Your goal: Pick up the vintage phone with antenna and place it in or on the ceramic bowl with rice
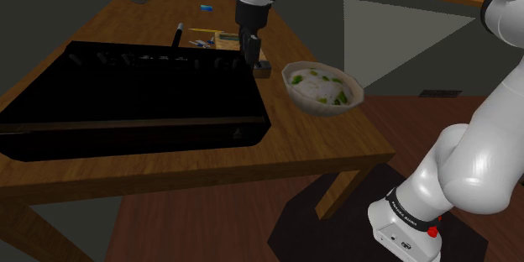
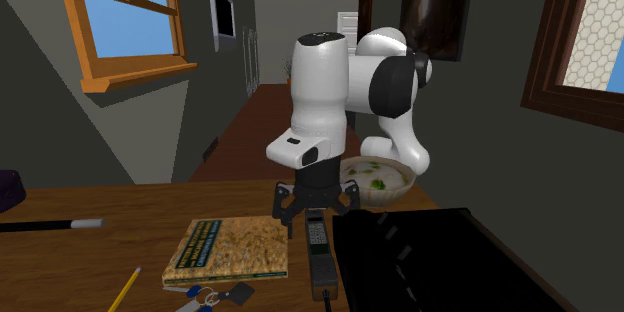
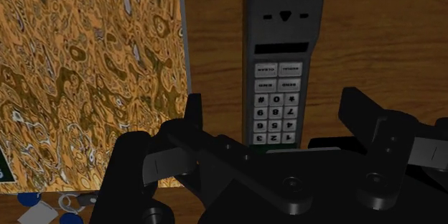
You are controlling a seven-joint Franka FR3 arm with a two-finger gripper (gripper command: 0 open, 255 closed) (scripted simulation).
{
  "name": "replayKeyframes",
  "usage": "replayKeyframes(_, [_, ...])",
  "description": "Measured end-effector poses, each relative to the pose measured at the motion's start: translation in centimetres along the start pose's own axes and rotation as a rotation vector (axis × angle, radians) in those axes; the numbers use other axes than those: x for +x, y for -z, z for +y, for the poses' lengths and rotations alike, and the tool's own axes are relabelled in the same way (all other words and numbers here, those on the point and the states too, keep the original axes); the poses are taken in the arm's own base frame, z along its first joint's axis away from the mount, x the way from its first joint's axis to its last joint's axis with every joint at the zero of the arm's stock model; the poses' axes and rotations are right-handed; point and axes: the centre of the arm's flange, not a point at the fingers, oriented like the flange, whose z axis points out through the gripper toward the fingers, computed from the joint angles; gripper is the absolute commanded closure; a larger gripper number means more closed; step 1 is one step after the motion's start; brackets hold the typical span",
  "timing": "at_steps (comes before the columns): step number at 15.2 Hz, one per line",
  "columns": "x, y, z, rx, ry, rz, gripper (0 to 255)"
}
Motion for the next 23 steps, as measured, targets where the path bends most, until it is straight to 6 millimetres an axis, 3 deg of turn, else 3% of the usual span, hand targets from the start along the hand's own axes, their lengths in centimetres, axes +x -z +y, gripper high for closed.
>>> replayKeyframes(13, [0.1,1.1,-0.2,0.002,0.004,0.0,255])
replayKeyframes(23, [0.2,5.9,-0.1,0.004,0.003,-0.001,255])
